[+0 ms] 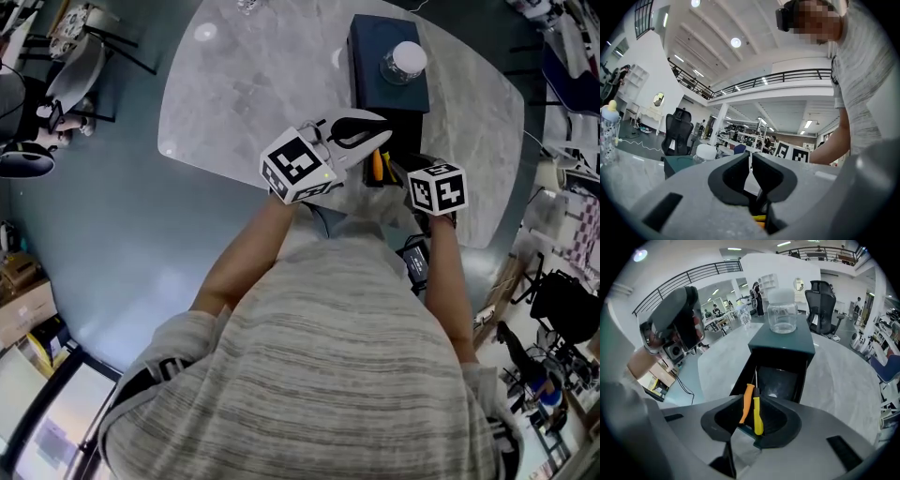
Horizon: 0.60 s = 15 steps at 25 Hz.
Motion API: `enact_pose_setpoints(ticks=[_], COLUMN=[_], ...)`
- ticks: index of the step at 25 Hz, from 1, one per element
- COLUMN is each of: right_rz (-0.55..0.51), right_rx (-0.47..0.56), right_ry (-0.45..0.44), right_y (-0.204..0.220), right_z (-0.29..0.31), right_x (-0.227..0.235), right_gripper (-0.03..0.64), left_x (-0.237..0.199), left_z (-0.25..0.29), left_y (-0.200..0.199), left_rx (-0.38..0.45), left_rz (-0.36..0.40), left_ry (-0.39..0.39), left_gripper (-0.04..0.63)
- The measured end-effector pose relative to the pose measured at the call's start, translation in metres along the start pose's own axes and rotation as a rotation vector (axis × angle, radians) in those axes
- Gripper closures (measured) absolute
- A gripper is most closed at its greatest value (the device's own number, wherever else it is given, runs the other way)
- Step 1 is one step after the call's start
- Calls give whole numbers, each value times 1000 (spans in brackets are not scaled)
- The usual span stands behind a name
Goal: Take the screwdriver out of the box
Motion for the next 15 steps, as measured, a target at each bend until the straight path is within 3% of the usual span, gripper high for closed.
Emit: enact_pose_setpoints(ticks=[15], right_rz=[-6], right_rx=[-310], right_ry=[30], right_y=[28], right_z=[32], right_x=[6], right_gripper=[522], left_x=[-17], left_z=[-14], left_y=[0], left_rx=[21], left_rz=[-42], left_ry=[-34], left_gripper=[561])
Point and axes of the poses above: the fingertips, and each gripper's own axes: z forward along the fingers, x to its right, y out of its underside, the point moved 2 cm from there along -z, backward along the fingers, and after that the axes turned 9 degrees about -y, right-handed, at the moved point
